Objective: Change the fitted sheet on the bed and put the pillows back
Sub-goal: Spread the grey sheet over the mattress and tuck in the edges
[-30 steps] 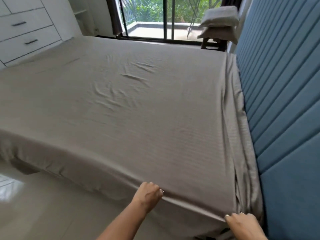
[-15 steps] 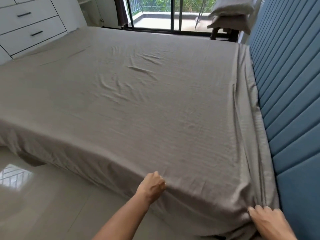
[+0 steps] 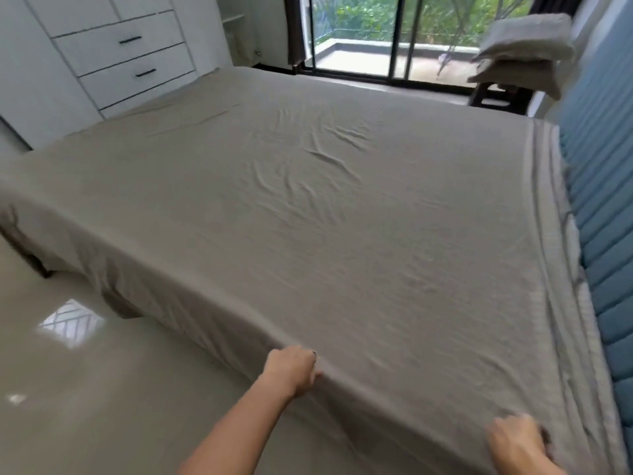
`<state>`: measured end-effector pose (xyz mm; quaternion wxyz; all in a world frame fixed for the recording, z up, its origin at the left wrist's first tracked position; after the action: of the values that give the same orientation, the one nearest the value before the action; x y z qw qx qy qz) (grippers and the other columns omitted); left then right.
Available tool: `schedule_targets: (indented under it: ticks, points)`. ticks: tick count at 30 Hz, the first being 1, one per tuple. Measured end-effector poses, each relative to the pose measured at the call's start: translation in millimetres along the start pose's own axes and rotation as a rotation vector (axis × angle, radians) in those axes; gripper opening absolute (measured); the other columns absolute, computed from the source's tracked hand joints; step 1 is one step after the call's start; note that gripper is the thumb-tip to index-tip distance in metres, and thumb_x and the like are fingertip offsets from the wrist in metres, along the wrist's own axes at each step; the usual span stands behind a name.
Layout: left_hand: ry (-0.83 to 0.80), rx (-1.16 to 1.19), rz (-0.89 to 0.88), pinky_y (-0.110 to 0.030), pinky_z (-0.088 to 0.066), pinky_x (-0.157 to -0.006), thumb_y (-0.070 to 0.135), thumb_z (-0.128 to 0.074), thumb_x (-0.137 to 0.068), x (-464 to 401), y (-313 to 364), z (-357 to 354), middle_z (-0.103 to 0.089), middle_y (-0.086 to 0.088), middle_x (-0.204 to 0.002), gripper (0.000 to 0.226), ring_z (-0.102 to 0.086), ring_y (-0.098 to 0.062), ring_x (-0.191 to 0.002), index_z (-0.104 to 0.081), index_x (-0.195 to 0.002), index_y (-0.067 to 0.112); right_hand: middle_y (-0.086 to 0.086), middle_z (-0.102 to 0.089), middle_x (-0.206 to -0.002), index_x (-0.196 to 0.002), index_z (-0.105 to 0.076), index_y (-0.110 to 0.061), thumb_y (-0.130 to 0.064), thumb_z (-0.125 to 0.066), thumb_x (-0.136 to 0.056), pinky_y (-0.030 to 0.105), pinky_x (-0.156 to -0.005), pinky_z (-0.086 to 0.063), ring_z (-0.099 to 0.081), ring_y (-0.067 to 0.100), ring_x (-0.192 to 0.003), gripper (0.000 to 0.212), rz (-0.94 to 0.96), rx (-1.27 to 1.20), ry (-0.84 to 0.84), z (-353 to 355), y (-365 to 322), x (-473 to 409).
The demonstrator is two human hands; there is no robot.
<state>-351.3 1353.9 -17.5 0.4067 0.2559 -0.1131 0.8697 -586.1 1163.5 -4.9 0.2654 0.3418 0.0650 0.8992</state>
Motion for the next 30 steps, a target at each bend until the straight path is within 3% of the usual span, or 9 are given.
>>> schedule_targets:
  ticks: [2, 4, 8, 11, 13, 16, 19, 26, 30]
  points:
    - [0.038, 0.144, 0.178, -0.036, -0.043, -0.094, 0.045, -0.039, -0.099, -6.6, -49.8, 4.3, -0.058, -0.011, -0.127, 0.039, -0.055, -0.029, -0.12, -0.06, -0.118, 0.017, 0.003, -0.069, -0.115, -0.114, -0.066, -0.012, -0.018, -0.057, -0.088, 0.032, -0.087, -0.051, -0.064, 0.016, -0.109, 0.028, 0.142, 0.011, 0.185, 23.3, -41.8, -38.1]
    - [0.126, 0.358, 0.38, -0.036, -0.045, -0.093, 0.047, -0.038, -0.099, -20.3, -102.0, 7.4, -0.059, -0.013, -0.127, 0.044, -0.055, -0.031, -0.119, -0.061, -0.118, 0.014, 0.002, -0.062, -0.123, -0.12, -0.058, -0.018, -0.019, -0.044, -0.097, 0.034, -0.09, -0.047, -0.057, 0.024, -0.118, 0.027, 0.244, -0.075, 0.234, 57.6, -93.8, -66.6]
    - [0.296, 0.868, 0.728, -0.039, -0.044, -0.095, 0.045, -0.044, -0.098, -55.5, -185.8, 0.9, -0.057, -0.026, -0.127, 0.054, -0.053, -0.039, -0.119, -0.059, -0.12, -0.003, -0.002, -0.06, -0.056, -0.061, -0.064, -0.023, -0.056, -0.085, -0.047, 0.031, -0.036, -0.045, -0.063, 0.015, -0.05, 0.042, 0.347, -0.193, 0.447, 104.1, -194.3, -126.1]
    - [0.367, 1.072, 0.867, -0.044, -0.052, -0.089, 0.046, -0.051, -0.095, -81.7, -231.1, -10.5, -0.059, -0.029, -0.119, 0.06, -0.054, -0.04, -0.116, -0.06, -0.113, -0.01, -0.006, -0.055, -0.048, -0.054, -0.063, -0.024, -0.071, -0.075, -0.039, 0.024, -0.033, -0.039, -0.057, 0.01, -0.04, 0.051, 0.405, -0.183, 0.448, 132.1, -261.6, -155.6]
    - [0.357, 1.117, 0.895, -0.046, -0.055, -0.083, 0.05, -0.054, -0.092, -103.4, -256.7, -28.9, -0.065, -0.029, -0.107, 0.061, -0.059, -0.04, -0.107, -0.064, -0.101, -0.01, -0.002, -0.059, -0.053, -0.059, -0.066, -0.022, -0.073, -0.076, -0.039, 0.023, -0.039, -0.038, -0.06, 0.014, -0.046, 0.055, 0.426, -0.141, 0.438, 149.1, -285.8, -161.9]
    - [0.347, 1.113, 0.902, -0.045, -0.056, -0.079, 0.039, -0.057, -0.09, -122.2, -275.0, -49.5, -0.068, -0.029, -0.095, 0.048, -0.064, -0.041, -0.092, -0.066, -0.088, -0.007, 0.003, -0.066, -0.073, -0.077, -0.069, -0.021, -0.05, -0.053, -0.081, 0.028, -0.053, -0.027, -0.067, 0.024, -0.066, 0.033, 0.516, -0.119, 0.455, 156.7, -297.2, -167.0]
    - [0.394, 1.045, 0.816, -0.04, -0.05, -0.082, 0.019, -0.054, -0.094, -107.1, -270.0, -28.7, -0.066, -0.031, -0.098, 0.032, -0.061, -0.044, -0.096, -0.067, -0.088, -0.009, -0.008, -0.05, -0.044, -0.049, -0.06, -0.027, -0.051, -0.058, -0.063, 0.024, -0.045, -0.012, -0.051, 0.011, -0.034, 0.028, 0.526, -0.073, 0.391, 150.6, -302.2, -167.1]
    - [0.494, 1.148, 0.647, -0.047, -0.046, -0.078, 0.01, -0.059, -0.092, -82.7, -265.8, -38.0, -0.065, -0.035, -0.087, 0.028, -0.062, -0.05, -0.088, -0.067, -0.08, -0.014, -0.007, -0.041, -0.037, -0.045, -0.06, -0.026, -0.024, -0.041, -0.064, 0.023, -0.047, -0.011, -0.04, 0.011, -0.026, 0.027, 0.486, 0.041, 0.457, 140.7, -307.0, -156.2]
    - [0.46, 1.225, 0.58, -0.04, -0.043, -0.074, 0.015, -0.064, -0.09, -84.6, -284.4, -38.3, -0.067, -0.029, -0.083, 0.03, -0.063, -0.045, -0.088, -0.06, -0.062, 0.006, -0.008, -0.037, -0.03, -0.034, -0.05, -0.023, -0.037, -0.066, -0.05, 0.023, -0.045, -0.007, -0.036, 0.009, -0.022, 0.026, 0.537, 0.135, 0.41, 146.1, -318.6, -171.0]
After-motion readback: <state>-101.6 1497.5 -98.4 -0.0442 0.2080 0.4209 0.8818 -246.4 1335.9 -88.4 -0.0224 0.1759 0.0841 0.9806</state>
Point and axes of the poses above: each hand's wrist, its own x-axis away from the middle knuckle, its own z-axis out of the back of the hand, y = z × x, the point moved 2 cm from there along -x, towards the middle knuckle
